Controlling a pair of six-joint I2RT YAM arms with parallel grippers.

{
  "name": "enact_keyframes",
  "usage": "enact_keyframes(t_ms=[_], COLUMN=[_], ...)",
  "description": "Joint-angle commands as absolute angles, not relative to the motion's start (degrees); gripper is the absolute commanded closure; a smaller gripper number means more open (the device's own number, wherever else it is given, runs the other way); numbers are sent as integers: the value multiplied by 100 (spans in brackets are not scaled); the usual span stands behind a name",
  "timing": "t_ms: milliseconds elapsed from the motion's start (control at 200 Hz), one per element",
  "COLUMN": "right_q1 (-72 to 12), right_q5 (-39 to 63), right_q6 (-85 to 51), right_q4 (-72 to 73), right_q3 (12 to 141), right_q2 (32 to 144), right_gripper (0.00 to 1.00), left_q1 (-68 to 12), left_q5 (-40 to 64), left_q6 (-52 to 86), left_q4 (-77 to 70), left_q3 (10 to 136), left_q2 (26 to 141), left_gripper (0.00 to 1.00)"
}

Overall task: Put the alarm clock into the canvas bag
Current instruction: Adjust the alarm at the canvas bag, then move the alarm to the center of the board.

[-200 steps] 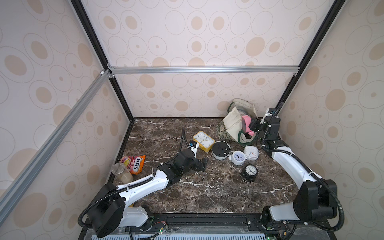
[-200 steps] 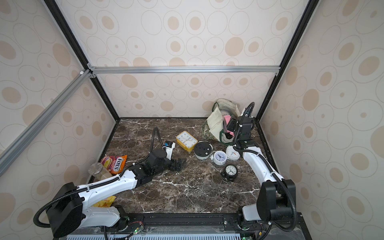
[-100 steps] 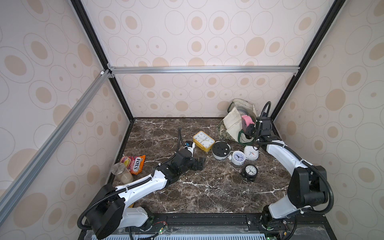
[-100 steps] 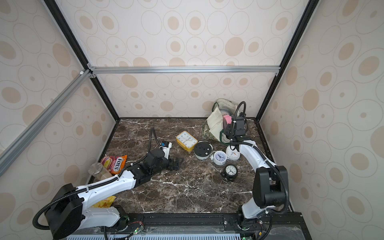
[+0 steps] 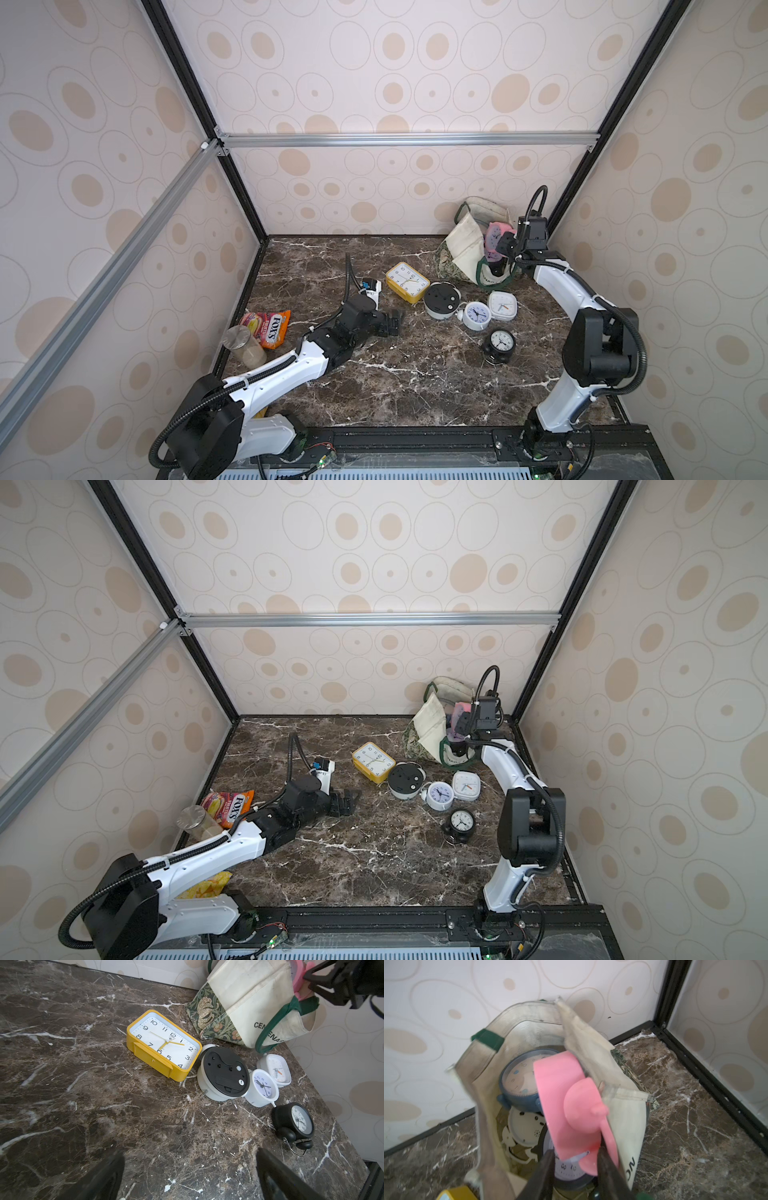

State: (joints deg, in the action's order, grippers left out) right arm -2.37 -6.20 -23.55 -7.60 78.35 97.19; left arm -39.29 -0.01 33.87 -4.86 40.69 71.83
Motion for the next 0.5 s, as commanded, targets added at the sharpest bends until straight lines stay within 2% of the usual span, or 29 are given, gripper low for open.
enact_keyframes(t_ms=[0, 135, 240, 355, 495], right_q1=[-376, -726, -1253, -1753, -2032], right_q5=[-186, 421, 810, 1308, 1649], right_q6=[-2104, -1916, -1741, -1849, -1946], right_q4=[-397, -433, -786, -1003, -984], right_q3=[7583, 7304, 7138, 6760, 6702], right_q2=[9107, 8536, 8267, 8329, 8974], right_gripper=[53, 37, 19, 9, 0], left_q1=[-3726, -3400, -3100, -2843, -2631], left_q5=[297, 685, 1076, 1274, 1633], left_q6=[3511, 3557, 3619, 3676, 3915], left_q4=[-443, -466, -462, -426, -389], left_q3=[4227, 4451, 4750, 5168, 5802], left_q2=[7383, 7752, 8180, 8707, 9460], left_gripper=[2, 2, 2, 2, 2])
